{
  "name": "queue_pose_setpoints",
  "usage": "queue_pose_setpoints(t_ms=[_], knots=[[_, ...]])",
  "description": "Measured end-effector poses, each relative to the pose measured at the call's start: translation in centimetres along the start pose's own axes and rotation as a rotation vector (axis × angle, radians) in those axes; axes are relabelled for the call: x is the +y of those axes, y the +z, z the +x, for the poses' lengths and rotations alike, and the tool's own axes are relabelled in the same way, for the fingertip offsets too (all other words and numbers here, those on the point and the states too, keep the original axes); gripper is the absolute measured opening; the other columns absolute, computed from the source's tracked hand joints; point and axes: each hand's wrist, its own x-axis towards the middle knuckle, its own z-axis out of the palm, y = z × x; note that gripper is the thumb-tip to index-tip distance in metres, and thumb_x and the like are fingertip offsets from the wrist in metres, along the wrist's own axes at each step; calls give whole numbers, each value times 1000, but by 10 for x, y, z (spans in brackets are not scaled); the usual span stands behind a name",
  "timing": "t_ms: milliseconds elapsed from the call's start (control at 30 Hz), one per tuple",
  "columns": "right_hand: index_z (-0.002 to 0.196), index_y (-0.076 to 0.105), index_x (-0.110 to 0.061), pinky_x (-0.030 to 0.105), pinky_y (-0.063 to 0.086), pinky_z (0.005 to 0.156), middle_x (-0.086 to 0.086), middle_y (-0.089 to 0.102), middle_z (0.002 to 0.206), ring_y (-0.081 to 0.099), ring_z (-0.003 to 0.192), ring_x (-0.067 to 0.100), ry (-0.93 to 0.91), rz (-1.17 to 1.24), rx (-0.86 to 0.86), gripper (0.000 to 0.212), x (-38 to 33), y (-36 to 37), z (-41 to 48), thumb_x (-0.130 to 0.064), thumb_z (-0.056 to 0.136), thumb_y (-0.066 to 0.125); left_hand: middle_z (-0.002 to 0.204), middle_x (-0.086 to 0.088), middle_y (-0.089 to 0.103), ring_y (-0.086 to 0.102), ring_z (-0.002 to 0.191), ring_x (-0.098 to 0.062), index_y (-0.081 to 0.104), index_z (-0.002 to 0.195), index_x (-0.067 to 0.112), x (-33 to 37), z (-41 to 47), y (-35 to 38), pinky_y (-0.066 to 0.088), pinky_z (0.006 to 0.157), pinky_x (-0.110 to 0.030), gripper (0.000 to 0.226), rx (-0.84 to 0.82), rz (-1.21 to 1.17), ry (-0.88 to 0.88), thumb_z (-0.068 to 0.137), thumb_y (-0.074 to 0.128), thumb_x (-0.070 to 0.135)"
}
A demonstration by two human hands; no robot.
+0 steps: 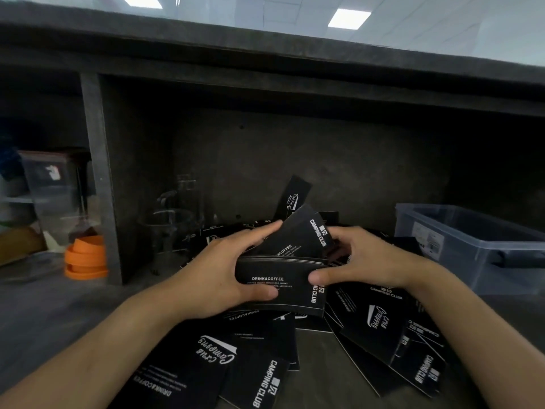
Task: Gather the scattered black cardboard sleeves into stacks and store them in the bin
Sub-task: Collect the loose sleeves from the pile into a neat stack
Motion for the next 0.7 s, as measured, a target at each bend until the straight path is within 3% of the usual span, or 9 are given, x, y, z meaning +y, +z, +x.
queue_pose_setpoints(t_ms=[67, 200, 267, 333, 400, 467, 600, 667, 700], knots=[[125, 68, -22, 23, 55, 95, -9, 74, 120, 70, 111, 7, -20, -58, -3, 43, -5, -4, -3, -27, 83, 79, 136, 27, 57, 53, 125, 12, 41, 148, 51, 3, 0, -1, 45, 108, -17, 91, 16, 3, 45, 76, 89, 24], [154, 34, -37, 36, 47, 110, -15, 62, 137, 60, 126, 4, -95, -64, 149, 86, -8, 3, 1, -51, 81, 79, 124, 23, 61, 57, 119, 7, 45, 145, 53, -3, 1, -10, 46, 107, -21, 81, 12, 97, 45, 80, 86, 28], [155, 33, -37, 37, 46, 111, -13, 62, 138, 59, 128, 7, -133, -41, 148, 72, -9, 9, 4, -54, 92, 66, 123, 24, 59, 57, 117, 6, 47, 143, 56, -8, 1, -12, 45, 108, -26, 74, -53, 175, 34, 81, 84, 36], [151, 43, -36, 34, 43, 115, -19, 59, 140, 55, 126, -5, -69, -91, 63, 58, -13, 15, 4, -59, 97, 44, 125, 25, 57, 56, 118, 6, 44, 142, 59, -9, 1, -11, 46, 107, -29, 73, -130, 236, 24, 81, 82, 46], [151, 42, -40, 19, 29, 118, -31, 44, 146, 41, 126, -21, 83, -127, -68, 68, -15, 22, 3, -70, 92, 29, 127, 26, 58, 56, 118, 7, 45, 143, 56, -10, 2, -9, 47, 106, -28, 76, -136, 249, 21, 78, 83, 49], [153, 37, -44, 21, 21, 119, -31, 39, 152, 35, 138, -14, 151, 30, -124, 75, -15, 28, 4, -81, 89, 22, 132, 27, 58, 54, 120, 11, 47, 145, 47, -9, 2, -10, 46, 108, -25, 81, -97, 237, 12, 74, 86, 49], [147, 48, -23, 31, 41, 109, -6, 62, 142, 56, 133, 8, 103, 502, -127, 71, -13, 27, 12, -64, 100, 13, 128, 29, 62, 57, 116, 13, 54, 139, 42, -5, -1, -9, 47, 104, -20, 74, -105, 184, 20, 73, 88, 45], [139, 57, -18, 37, 44, 110, -2, 68, 133, 62, 126, 12, 108, 379, 34, 65, -3, 24, 17, -56, 105, 18, 120, 28, 67, 62, 111, 10, 60, 130, 44, -2, -2, -8, 50, 99, -23, 62, -128, 154, 22, 75, 89, 40], [137, 59, -19, 42, 44, 112, -3, 68, 132, 62, 125, 13, 125, 192, 141, 60, 7, 21, 19, -58, 103, 27, 118, 28, 68, 64, 108, 9, 62, 126, 45, -1, -1, -9, 52, 98, -24, 58, -136, 144, 13, 75, 89, 38]])
